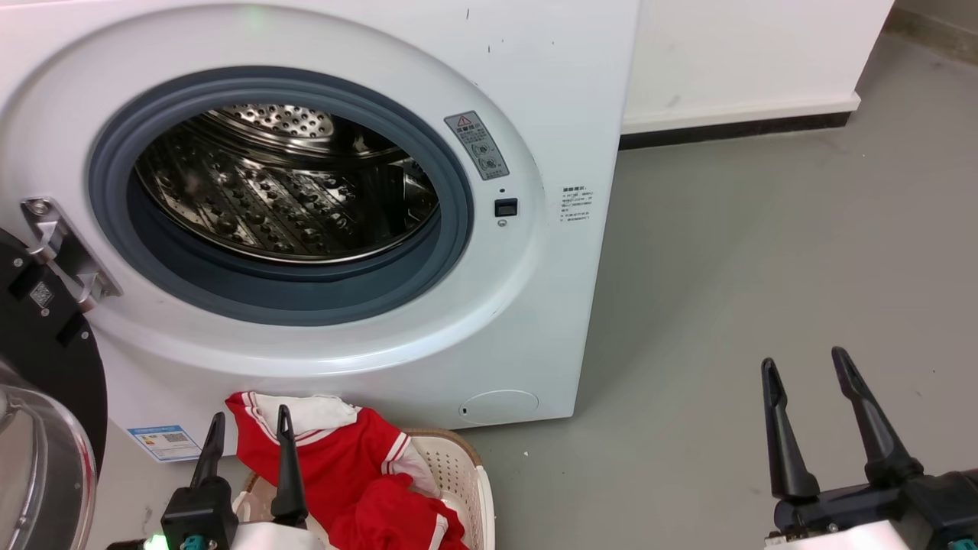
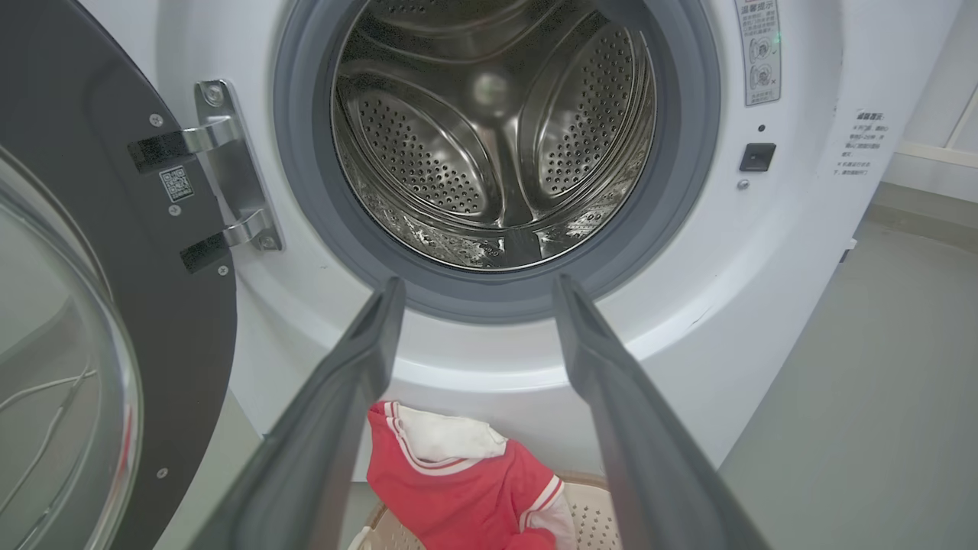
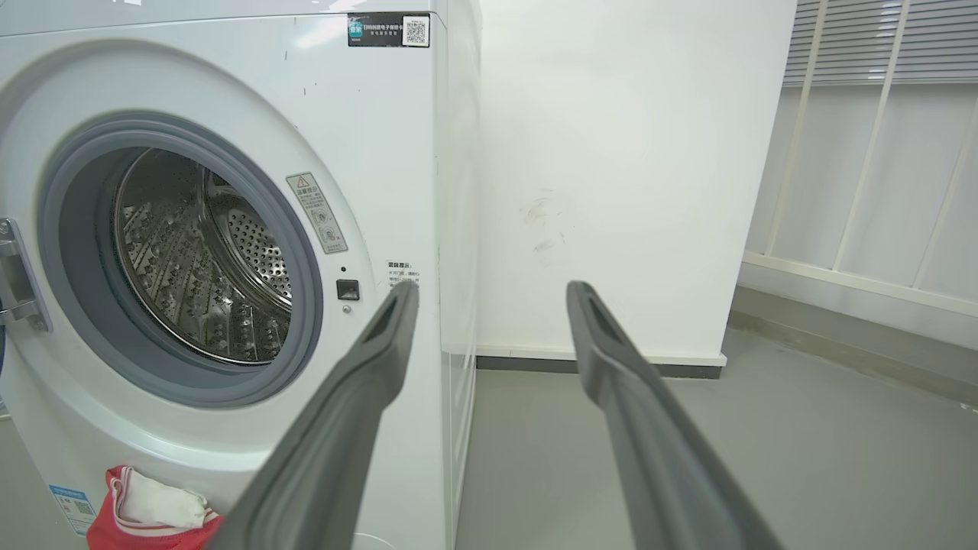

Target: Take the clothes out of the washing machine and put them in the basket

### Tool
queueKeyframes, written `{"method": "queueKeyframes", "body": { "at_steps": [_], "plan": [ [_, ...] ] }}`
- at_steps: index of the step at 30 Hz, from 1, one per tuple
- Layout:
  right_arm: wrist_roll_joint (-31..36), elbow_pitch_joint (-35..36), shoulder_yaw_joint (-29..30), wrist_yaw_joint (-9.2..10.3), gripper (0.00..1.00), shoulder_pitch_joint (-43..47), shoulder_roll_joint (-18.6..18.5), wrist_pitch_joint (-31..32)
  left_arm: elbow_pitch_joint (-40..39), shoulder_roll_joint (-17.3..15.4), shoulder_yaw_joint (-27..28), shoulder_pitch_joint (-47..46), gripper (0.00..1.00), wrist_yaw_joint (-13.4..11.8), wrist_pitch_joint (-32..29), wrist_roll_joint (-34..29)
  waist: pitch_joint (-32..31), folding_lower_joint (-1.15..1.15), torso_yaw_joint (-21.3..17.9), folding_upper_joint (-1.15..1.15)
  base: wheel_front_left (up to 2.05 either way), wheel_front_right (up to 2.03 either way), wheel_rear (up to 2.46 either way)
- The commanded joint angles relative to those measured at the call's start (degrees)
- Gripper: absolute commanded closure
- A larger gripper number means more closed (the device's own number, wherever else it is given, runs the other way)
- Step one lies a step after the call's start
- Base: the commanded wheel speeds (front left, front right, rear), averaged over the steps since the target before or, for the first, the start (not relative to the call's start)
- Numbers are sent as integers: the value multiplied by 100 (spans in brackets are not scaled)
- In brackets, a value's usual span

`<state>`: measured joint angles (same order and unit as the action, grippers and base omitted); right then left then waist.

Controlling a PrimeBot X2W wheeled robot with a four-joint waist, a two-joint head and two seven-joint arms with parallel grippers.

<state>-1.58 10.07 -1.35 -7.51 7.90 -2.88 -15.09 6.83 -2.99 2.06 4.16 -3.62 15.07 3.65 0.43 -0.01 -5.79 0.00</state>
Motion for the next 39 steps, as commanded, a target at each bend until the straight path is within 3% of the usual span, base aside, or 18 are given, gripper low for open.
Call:
{"method": "queueKeyframes", "body": {
  "at_steps": [1, 13, 27, 28, 32, 39],
  "plan": [
    [-41, -17, 10, 4, 0, 88, -1, -11, -89, 6, -19, 114, 0, -46, 14, -6, -52, 1, 31, 0, 0, 0, 0],
    [-120, -70, 42, 4, 0, 179, -1, -11, -377, 12, -157, 367, 0, -304, 14, 115, -102, 1, 78, 0, 0, 0, 0],
    [-155, -84, -9, 4, 0, 138, -1, -11, -215, 12, -82, 291, 0, -194, 14, 83, -87, 1, 32, 0, 0, 0, 0],
    [-148, -91, -7, -1, 100, 131, 2, 0, -202, 9, -101, 318, 100, -195, -1, 107, -87, 1, 31, 0, 0, 0, 0],
    [-233, -258, -25, -1, 100, 180, 4, 11, 11, 22, -88, 333, 100, -182, -65, 194, -86, 1, 33, 0, 0, 0, 0],
    [-1178, -444, -22, -1, 100, 35, -64, 154, 109, 20, -11, 168, 100, -56, -297, 1038, -83, 1, 65, 0, 0, 0, 0]
  ]
}}
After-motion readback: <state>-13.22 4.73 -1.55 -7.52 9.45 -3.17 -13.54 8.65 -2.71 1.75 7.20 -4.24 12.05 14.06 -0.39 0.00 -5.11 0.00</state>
